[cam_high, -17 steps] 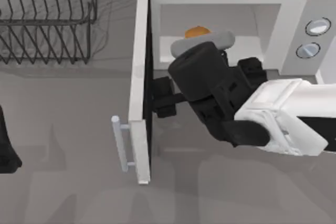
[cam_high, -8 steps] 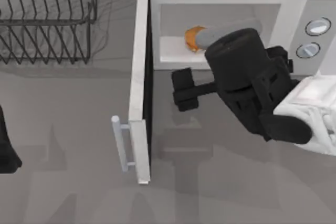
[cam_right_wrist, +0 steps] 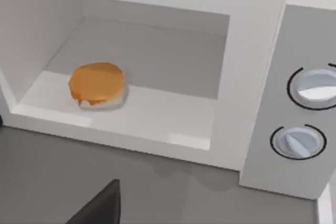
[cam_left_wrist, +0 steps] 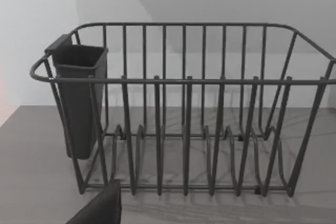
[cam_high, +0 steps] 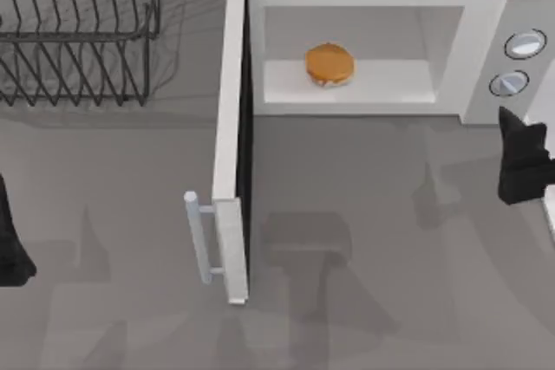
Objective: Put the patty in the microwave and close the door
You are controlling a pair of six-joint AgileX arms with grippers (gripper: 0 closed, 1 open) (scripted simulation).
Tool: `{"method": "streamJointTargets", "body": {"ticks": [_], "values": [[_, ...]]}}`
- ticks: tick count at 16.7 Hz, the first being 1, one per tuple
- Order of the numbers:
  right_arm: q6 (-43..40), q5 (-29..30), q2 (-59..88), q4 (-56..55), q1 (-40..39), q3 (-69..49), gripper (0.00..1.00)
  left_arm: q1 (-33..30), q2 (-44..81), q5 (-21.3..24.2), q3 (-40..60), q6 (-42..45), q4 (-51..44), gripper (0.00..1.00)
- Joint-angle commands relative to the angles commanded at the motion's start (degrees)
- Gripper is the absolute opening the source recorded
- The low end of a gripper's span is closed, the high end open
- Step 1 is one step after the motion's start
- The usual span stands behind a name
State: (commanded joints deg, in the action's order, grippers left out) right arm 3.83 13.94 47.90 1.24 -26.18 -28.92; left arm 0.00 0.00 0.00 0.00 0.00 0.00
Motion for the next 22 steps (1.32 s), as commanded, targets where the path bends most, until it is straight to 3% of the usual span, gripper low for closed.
{"method": "streamJointTargets", "body": {"ticks": [8, 12, 17, 22], "values": [[-4.08, -11.97, -41.15, -0.57, 21.44, 24.39, 1.0, 0.0, 0.0, 0.0, 0.0, 0.0, 0.0, 1.0], [-3.84, -13.9, -47.74, -1.22, 26.06, 28.82, 1.0, 0.0, 0.0, 0.0, 0.0, 0.0, 0.0, 1.0], [-3.83, -13.94, -47.9, -1.24, 26.18, 28.93, 1.0, 0.0, 0.0, 0.0, 0.0, 0.0, 0.0, 1.0], [-3.83, -13.94, -47.9, -1.24, 26.18, 28.93, 1.0, 0.0, 0.0, 0.0, 0.0, 0.0, 0.0, 0.62]]}}
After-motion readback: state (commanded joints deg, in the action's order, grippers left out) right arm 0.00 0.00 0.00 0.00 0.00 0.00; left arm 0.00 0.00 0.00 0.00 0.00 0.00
